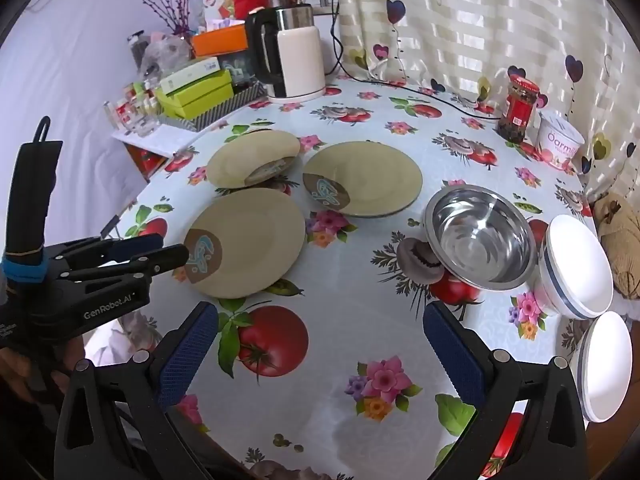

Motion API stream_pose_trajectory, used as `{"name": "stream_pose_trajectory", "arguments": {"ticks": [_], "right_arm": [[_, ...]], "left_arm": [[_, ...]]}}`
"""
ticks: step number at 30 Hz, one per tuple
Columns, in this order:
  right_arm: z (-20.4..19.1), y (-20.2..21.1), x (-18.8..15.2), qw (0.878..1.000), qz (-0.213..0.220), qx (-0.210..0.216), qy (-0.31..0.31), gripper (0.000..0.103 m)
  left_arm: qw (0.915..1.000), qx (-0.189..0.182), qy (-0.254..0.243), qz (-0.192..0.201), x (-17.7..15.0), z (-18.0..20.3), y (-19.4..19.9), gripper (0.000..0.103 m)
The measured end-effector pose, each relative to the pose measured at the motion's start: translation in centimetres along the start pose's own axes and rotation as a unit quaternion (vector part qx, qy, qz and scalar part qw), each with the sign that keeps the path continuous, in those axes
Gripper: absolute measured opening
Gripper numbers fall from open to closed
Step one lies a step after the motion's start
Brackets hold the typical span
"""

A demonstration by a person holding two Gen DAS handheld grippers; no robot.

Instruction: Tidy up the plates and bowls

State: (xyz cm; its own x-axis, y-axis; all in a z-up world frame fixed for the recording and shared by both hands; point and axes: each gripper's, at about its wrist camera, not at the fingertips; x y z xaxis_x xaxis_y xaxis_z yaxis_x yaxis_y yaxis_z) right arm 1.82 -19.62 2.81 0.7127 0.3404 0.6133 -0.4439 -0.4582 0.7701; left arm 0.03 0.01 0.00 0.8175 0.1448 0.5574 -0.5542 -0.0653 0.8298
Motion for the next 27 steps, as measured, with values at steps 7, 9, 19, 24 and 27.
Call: {"name": "stream_pose_trajectory", "arguments": {"ticks": [7,9,19,24,27], "right_arm": [[0.0,0.0,-0.1,1.0,0.001,0.0,0.001,0.103],[0.1,-0.1,-0.2,1.0,0.002,0.002,0.002,0.103],[-0.4,0.0,-0.1,1.0,0.003,0.006,0.011,0.103],[-0.3,0.1,0.0,1.0,0.003,0.004,0.008,0.103],[-0.4,0.1,0.0,1.0,0.003,0.002,0.008,0.103]], "left_arm": [[1.0,0.004,0.0,0.005,-0.4,-0.7,0.5,0.039],[1.0,0.002,-0.001,0.006,-0.4,-0.7,0.5,0.039],[0.9999,0.005,-0.001,0.009,-0.1,-0.4,0.8,0.039],[0.9999,0.003,0.001,0.01,-0.1,-0.6,0.9,0.039],[0.9999,0.006,-0.001,0.009,-0.2,-0.6,0.9,0.039]]}}
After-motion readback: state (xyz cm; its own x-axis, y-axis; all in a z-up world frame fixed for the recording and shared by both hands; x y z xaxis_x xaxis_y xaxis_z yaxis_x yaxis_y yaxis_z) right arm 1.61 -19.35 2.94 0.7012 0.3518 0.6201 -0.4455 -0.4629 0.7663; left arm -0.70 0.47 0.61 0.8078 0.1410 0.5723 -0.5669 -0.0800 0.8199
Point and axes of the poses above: each gripper's, at about its wrist camera, not at the fingertips, and y roughly against the way its jaws point, z to its right, x to its top, and after that the axes turned 4 degrees about x, right-handed
